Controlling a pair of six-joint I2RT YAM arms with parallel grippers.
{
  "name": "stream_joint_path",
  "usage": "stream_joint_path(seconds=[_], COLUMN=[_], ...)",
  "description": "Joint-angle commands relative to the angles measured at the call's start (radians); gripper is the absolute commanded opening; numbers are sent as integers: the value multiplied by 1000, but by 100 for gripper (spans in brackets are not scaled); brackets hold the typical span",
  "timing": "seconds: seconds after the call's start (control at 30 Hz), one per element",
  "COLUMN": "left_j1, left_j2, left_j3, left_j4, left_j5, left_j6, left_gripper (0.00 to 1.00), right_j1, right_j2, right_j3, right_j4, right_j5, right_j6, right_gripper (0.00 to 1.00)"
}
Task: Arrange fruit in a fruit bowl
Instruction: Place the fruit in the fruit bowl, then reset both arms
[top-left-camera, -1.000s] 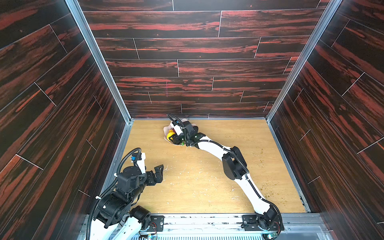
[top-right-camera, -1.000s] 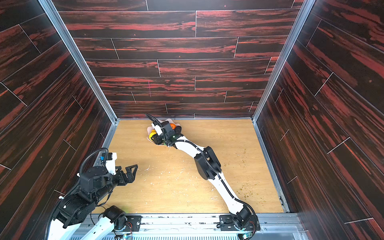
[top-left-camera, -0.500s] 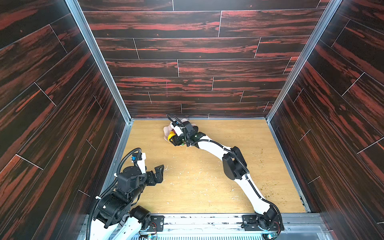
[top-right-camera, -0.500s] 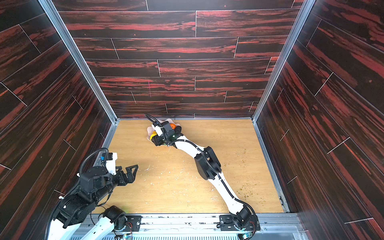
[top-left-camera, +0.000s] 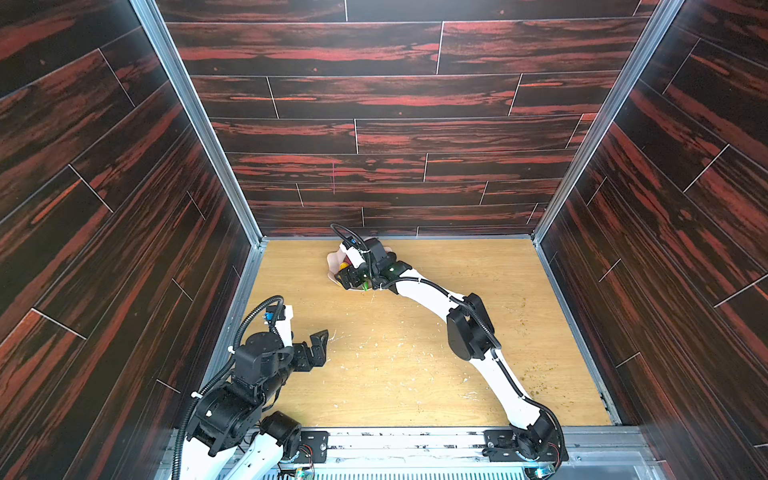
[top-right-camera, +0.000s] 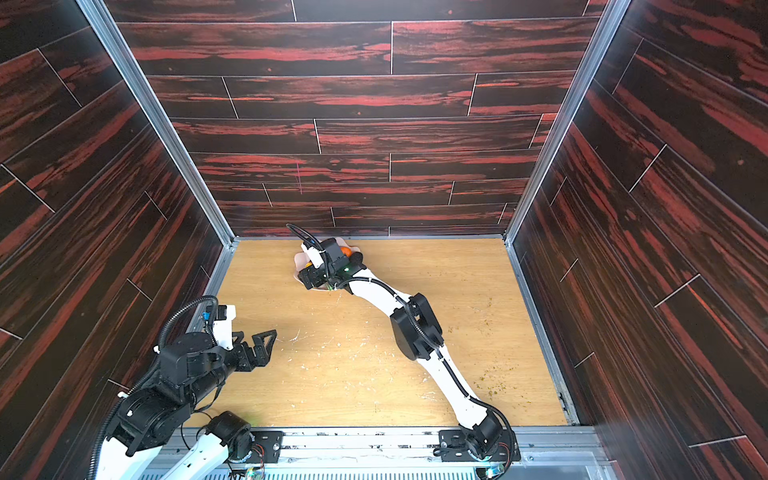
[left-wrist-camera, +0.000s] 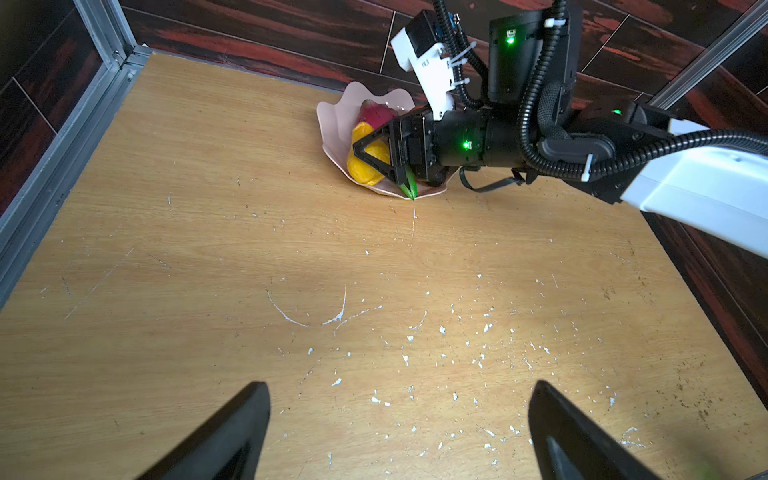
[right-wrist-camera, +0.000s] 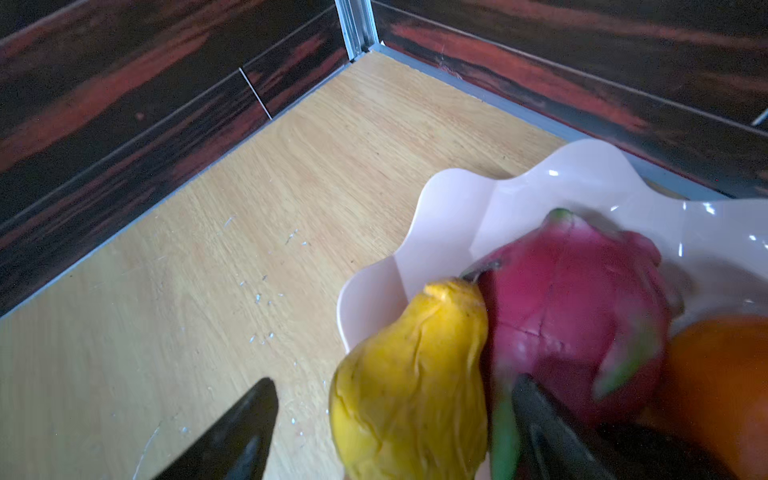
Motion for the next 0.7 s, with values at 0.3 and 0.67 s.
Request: stream_joint_path(seconds=[0.3, 0.67], left_j1=[8, 233], left_j2=[203, 513], left_j3=[-42, -180], left_j4=[265, 588], left_j5=[-267, -556], left_j6=[29, 112], left_gripper=[100, 100], right_j1=[-201, -802], right_j2=[-749, -1258], right_j3=[-883, -1438], right_j4=[308, 158], right_j5=[-42, 14], right_j6=[280, 306], right_gripper=[98, 99])
